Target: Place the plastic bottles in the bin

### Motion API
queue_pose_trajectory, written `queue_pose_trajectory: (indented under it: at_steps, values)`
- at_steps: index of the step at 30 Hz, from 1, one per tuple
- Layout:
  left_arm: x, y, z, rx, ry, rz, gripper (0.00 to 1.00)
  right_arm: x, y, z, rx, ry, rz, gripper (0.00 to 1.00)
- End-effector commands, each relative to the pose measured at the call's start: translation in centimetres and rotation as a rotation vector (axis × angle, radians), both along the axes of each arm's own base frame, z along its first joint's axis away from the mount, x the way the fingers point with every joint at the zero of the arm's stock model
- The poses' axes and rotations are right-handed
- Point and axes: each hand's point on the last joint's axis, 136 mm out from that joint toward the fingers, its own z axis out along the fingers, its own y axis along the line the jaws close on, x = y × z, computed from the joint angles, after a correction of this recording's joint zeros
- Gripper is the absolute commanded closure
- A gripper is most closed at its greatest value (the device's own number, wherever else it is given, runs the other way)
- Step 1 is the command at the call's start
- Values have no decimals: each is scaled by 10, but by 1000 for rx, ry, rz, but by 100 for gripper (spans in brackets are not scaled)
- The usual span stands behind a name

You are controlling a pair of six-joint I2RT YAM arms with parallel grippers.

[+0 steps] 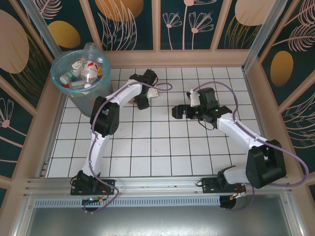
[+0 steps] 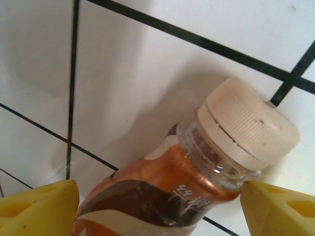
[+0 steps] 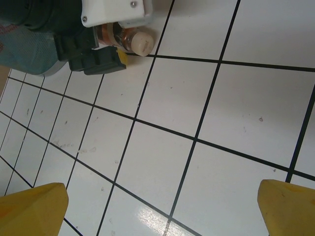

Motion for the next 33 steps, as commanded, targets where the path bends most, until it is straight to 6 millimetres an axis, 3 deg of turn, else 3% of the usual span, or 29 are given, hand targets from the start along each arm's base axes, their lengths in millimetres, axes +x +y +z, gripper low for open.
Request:
queue_pose_trajectory:
  at_steps: [1,8,10,14,25,30,33]
  values:
    - [-9,3,-13,29,55,-21,16,-2,1,-3,13,27,-3,1]
    - [-18,5,-39,40,107,-24,27,0,2,-4,7,24,-2,1]
    - [-17,5,-41,37,104,-24,38,-1,1,-5,0,26,-1,1]
    - [-15,1,-34,16,91,-24,48,-1,0,-4,-7,21,-2,2]
    - [-4,-25,32,-165,-9,-6,66,-2,-1,6,7,-3,-13,3]
    - [-4,-38,76,-261,-80,17,68,0,-2,14,9,-21,-21,4]
    - [-9,-57,118,-371,-129,10,71,2,-2,24,18,-44,-27,4]
